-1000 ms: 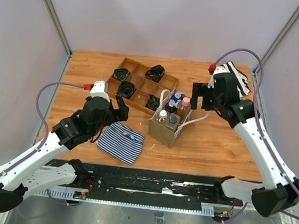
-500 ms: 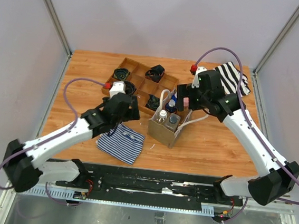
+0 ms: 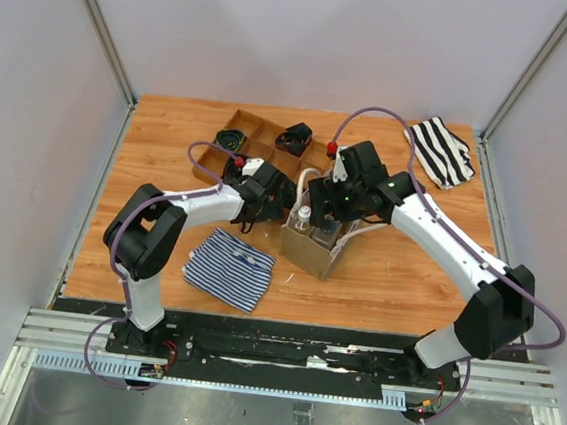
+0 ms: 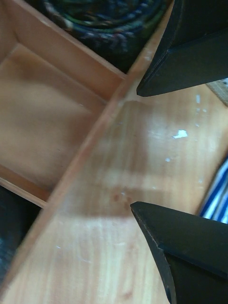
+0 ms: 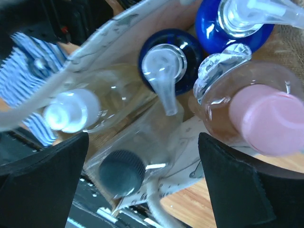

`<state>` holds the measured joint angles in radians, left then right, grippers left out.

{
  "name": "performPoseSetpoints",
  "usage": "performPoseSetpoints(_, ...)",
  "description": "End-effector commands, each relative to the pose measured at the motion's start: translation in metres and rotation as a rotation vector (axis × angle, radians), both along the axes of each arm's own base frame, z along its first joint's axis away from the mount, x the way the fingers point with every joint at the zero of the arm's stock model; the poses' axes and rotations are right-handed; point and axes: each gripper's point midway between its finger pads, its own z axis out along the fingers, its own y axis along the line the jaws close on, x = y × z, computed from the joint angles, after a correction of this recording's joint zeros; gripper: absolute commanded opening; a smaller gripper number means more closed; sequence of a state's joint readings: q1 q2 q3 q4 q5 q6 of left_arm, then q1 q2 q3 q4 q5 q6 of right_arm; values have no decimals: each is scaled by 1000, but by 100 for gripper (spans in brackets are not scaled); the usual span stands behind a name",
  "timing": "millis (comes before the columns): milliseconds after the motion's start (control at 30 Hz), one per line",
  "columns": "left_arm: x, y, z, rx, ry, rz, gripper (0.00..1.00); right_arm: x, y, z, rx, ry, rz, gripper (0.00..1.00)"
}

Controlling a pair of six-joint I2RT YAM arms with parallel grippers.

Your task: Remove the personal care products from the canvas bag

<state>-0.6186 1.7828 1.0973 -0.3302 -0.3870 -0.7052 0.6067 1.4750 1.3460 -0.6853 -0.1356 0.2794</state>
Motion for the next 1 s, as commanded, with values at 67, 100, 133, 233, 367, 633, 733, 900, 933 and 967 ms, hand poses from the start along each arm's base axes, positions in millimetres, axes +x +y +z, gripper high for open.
performPoseSetpoints(67, 50, -9, 3, -38, -45, 63, 97, -6, 1, -28, -68, 85, -10, 98)
performPoseSetpoints(100, 58, -10, 3, -45, -42, 72, 97, -6, 0, -28, -68, 83, -11, 99)
performPoseSetpoints(133, 66, -10, 4, -50, -42, 84, 97, -6, 0, -28, -69, 78, -13, 99)
performPoseSetpoints(233, 91, -10, 4, -50, -32, 112, 97, -7, -3, -27, -69, 71, -15, 98)
performPoseSetpoints(367, 129, -17, 5, -24, -20, 122, 96, -10, -6, -28, -73, 69, -21, 98)
performPoseSetpoints(633, 179, -15, 21, 9, -79, 129, 96, -14, -12, -26, -83, 56, -19, 99)
performPoseSetpoints(733, 195, -4, 13, -8, -66, 151, 96, -16, -10, -31, -84, 74, -1, 99)
performPoseSetpoints(900, 201, 30, -1, -60, -31, 235, 94, -25, -7, -46, -101, 139, 27, 98)
performPoseSetpoints(933, 199, 35, 12, -62, -46, 256, 94, -27, -8, -46, -113, 134, 26, 98)
performPoseSetpoints(967, 193, 36, 26, -68, -68, 256, 94, -27, -10, -44, -123, 108, 22, 99)
